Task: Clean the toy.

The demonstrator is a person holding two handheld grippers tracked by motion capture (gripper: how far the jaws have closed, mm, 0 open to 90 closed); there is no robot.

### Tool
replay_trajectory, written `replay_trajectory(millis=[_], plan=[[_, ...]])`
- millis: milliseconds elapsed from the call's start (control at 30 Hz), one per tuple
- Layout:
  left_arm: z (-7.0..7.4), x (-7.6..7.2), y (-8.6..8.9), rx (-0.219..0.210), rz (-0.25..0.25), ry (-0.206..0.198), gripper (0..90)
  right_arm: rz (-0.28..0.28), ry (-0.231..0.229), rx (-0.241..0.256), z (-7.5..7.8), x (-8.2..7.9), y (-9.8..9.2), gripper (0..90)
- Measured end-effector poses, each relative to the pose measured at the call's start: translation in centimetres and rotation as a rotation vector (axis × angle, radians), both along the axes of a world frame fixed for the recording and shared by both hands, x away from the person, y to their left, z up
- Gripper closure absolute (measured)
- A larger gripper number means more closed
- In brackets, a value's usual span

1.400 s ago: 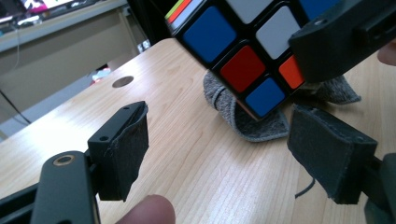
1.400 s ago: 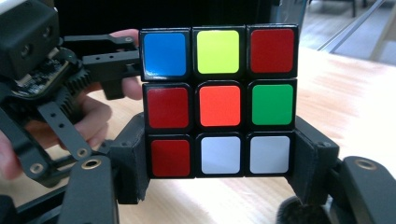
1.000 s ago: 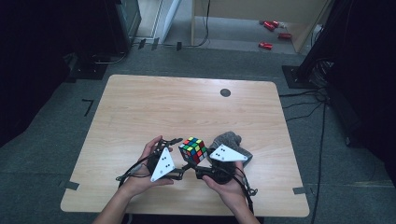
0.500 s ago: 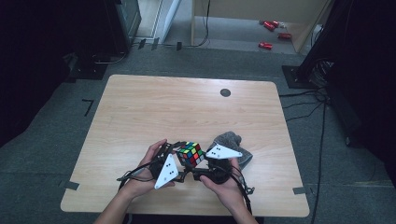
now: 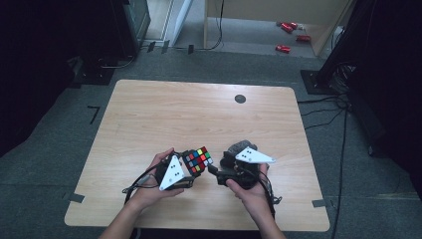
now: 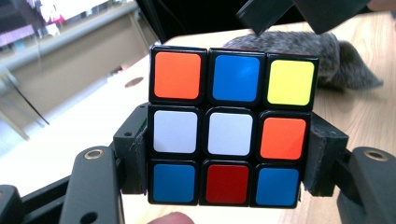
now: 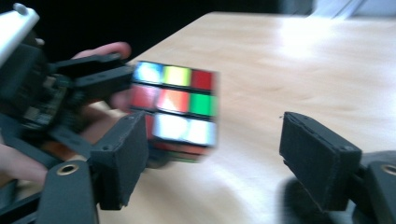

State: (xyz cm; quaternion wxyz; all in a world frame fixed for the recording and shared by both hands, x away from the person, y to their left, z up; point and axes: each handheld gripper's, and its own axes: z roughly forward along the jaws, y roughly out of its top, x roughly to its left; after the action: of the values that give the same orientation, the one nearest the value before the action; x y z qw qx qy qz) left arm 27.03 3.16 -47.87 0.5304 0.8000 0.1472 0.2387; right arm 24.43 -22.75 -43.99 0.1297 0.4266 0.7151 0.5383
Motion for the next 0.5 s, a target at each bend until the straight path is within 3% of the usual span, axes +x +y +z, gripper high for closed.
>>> replay_trajectory(millis=[67, 133, 167, 200, 233, 300, 367, 467, 500], plan=[[0.2, 0.5, 0.4, -0.015, 0.027, 0.064, 34.3, -0.052, -0.025, -0.038, -0.3, 0.3, -0.8, 26.1], [0.6, 0.9, 1.0, -0.024, 0.059, 0.130, 34.3, -0.137, -0.067, -0.124, -1.3, 0.9, -1.8, 26.4], [0.6, 0.9, 1.0, -0.024, 0.059, 0.130, 34.3, -0.137, -0.067, -0.124, -1.3, 0.9, -1.8, 26.4], [0.7, 1.1, 1.2, -0.036, 0.057, 0.148, 34.3, -0.183, -0.075, -0.191, -2.2, 1.4, -2.3, 26.6], [0.8, 1.2, 1.4, -0.046, 0.057, 0.166, 34.3, -0.183, -0.075, -0.191, -2.2, 1.4, -2.3, 26.6], [0.9, 1.2, 1.6, -0.070, 0.063, 0.188, 34.3, -0.224, -0.070, -0.252, -3.3, 1.9, -2.7, 26.9], [1.0, 1.3, 1.7, -0.081, 0.053, 0.215, 34.4, -0.263, -0.048, -0.350, -5.1, 2.7, -2.9, 27.2], [1.0, 1.3, 1.7, -0.071, 0.047, 0.216, 34.4, -0.271, -0.015, -0.355, -5.7, 3.0, -3.1, 27.4], [0.9, 1.2, 1.6, -0.062, 0.045, 0.214, 34.3, -0.288, -0.002, -0.402, -6.2, 3.2, -3.2, 28.8]])
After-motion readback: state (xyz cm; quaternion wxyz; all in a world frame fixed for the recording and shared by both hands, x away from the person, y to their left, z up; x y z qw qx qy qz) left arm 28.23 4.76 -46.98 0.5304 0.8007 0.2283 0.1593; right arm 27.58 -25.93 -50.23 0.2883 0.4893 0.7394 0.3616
